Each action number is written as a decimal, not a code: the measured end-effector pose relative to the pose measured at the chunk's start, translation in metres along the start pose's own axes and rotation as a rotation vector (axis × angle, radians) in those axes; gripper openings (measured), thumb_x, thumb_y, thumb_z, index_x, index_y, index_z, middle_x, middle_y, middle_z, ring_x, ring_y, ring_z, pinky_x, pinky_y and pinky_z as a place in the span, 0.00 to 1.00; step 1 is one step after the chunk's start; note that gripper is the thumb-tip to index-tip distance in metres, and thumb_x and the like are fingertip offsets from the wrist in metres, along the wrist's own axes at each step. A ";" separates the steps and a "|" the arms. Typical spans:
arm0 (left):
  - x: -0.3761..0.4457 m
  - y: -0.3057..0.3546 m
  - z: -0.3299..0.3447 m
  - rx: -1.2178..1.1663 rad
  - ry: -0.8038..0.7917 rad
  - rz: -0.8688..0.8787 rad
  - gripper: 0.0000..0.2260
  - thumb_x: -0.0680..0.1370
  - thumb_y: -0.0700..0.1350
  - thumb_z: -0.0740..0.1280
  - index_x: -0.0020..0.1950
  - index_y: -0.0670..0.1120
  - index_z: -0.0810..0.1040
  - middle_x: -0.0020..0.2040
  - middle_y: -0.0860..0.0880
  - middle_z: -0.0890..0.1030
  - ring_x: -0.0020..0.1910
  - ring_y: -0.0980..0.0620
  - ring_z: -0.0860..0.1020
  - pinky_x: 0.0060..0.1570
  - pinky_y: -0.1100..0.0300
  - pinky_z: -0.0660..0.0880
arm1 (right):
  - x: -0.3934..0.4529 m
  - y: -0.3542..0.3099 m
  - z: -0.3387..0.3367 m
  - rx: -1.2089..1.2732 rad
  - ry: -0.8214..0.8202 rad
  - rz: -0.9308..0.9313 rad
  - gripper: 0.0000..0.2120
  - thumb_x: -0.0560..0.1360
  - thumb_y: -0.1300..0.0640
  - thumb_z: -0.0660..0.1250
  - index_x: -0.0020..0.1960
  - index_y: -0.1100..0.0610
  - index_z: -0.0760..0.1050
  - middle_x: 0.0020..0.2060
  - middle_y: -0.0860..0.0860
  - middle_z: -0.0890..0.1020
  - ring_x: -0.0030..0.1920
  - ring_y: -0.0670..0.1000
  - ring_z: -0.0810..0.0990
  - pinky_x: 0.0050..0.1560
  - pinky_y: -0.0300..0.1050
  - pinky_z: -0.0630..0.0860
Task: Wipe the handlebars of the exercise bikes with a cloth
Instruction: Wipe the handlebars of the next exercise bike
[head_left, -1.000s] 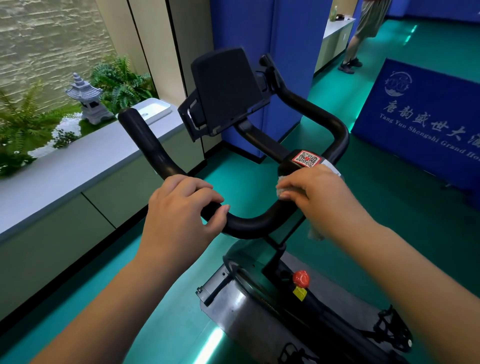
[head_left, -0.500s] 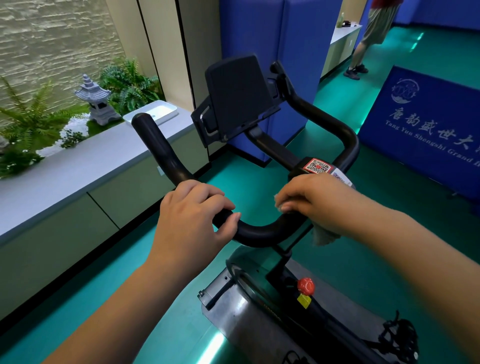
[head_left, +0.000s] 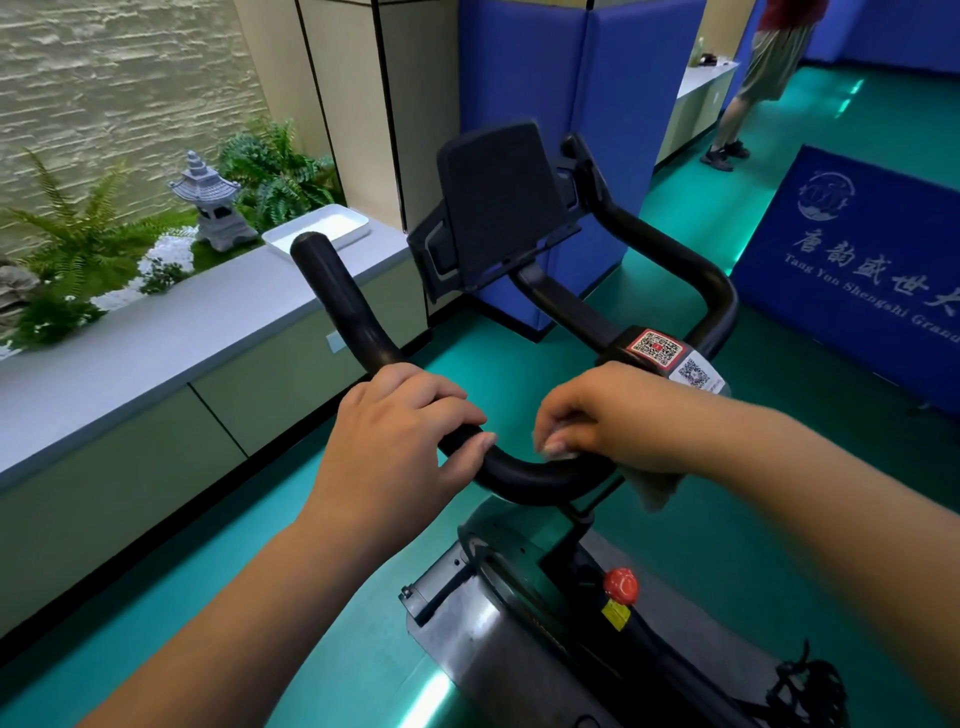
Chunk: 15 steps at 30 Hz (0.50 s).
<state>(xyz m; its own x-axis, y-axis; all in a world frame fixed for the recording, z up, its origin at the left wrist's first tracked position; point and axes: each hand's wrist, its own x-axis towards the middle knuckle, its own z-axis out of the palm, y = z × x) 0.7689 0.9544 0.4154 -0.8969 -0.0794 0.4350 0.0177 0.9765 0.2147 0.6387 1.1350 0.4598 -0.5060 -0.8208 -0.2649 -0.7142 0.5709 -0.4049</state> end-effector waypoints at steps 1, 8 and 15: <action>0.000 -0.001 0.000 -0.004 -0.002 0.008 0.15 0.75 0.61 0.59 0.49 0.57 0.82 0.49 0.60 0.80 0.53 0.53 0.74 0.51 0.50 0.73 | 0.001 0.000 -0.003 -0.020 -0.006 0.003 0.02 0.74 0.54 0.70 0.45 0.47 0.81 0.41 0.45 0.84 0.44 0.42 0.80 0.51 0.40 0.75; 0.002 -0.012 -0.002 -0.016 -0.023 -0.003 0.16 0.75 0.61 0.60 0.51 0.56 0.82 0.51 0.59 0.80 0.55 0.53 0.74 0.54 0.50 0.73 | -0.001 0.006 -0.010 -0.138 0.032 0.070 0.03 0.75 0.53 0.68 0.46 0.49 0.80 0.41 0.44 0.83 0.44 0.42 0.78 0.49 0.35 0.73; 0.004 -0.018 -0.007 -0.014 -0.034 -0.004 0.16 0.75 0.60 0.58 0.52 0.56 0.82 0.53 0.59 0.80 0.57 0.53 0.73 0.56 0.52 0.72 | 0.005 -0.017 0.007 0.059 0.007 0.052 0.03 0.75 0.54 0.69 0.42 0.47 0.79 0.39 0.44 0.83 0.42 0.40 0.79 0.50 0.39 0.76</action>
<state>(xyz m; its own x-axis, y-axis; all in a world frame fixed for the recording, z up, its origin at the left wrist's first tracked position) 0.7679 0.9348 0.4195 -0.9117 -0.0758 0.4039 0.0205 0.9733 0.2288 0.6518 1.1212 0.4591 -0.5452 -0.7896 -0.2815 -0.6570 0.6111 -0.4415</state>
